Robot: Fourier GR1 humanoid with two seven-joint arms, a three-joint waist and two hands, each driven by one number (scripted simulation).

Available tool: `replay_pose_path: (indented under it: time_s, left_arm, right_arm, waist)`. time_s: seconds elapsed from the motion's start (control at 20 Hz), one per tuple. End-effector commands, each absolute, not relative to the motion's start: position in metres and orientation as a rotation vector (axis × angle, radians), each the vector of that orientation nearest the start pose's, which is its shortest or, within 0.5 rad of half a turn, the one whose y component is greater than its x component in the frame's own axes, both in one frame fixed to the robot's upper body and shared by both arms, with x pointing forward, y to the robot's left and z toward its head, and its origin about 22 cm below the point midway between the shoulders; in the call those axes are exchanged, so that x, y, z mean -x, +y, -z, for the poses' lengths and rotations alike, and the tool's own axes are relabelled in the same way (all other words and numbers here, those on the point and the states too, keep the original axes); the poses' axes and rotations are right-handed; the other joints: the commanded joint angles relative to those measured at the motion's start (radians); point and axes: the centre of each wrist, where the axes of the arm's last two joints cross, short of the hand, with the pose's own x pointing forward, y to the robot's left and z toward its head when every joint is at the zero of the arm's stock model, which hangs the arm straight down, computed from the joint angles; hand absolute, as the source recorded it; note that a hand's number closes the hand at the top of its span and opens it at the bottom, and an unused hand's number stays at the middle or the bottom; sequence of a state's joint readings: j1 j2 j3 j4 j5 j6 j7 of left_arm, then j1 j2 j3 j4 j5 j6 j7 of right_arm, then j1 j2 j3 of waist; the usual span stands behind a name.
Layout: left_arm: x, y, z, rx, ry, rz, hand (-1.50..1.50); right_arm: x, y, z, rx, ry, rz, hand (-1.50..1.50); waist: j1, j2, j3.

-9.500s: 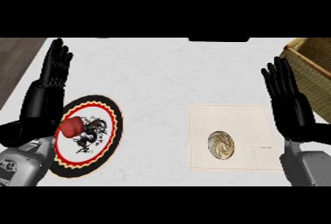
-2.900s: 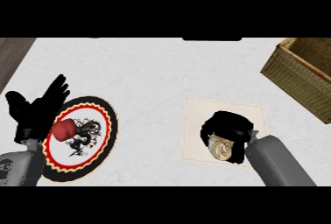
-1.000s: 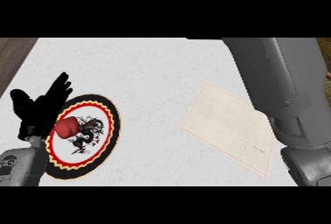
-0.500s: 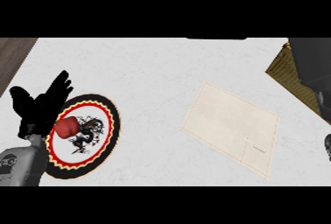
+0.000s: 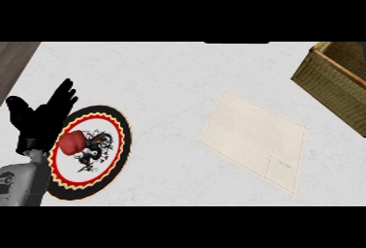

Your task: Pick the cupcake from the placemat and place it in the basket

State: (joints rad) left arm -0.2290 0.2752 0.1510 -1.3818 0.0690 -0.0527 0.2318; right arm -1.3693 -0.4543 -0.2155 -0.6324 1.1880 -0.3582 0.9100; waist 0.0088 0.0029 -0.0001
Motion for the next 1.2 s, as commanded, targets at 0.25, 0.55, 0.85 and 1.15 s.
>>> replay_pose_path:
  time_s: [0.25, 0.55, 0.85, 1.15]
  left_arm:
    - [-0.286, 0.301, -0.037, -0.197, -1.386, 0.075, 0.00]
    - [-0.295, 0.303, -0.031, -0.164, -1.383, 0.089, 0.00]
    - [-0.276, 0.317, -0.049, -0.183, -1.381, 0.096, 0.00]
    - [-0.294, 0.308, -0.039, -0.184, -1.389, 0.088, 0.00]
  right_arm:
    - [-0.451, -0.300, -0.260, 1.532, -1.207, 0.169, 1.50]
    - [-0.447, -0.335, -0.266, 1.640, -1.101, 0.387, 1.50]
    - [-0.437, -0.365, -0.235, 1.543, -1.090, 0.310, -1.50]
    - [-0.440, -0.370, -0.256, 1.513, -1.250, 0.338, -1.50]
  waist:
    - [0.000, -0.002, 0.001]
    - [0.003, 0.005, -0.001]
    - [0.004, -0.004, 0.001]
    - [0.010, 0.002, 0.001]
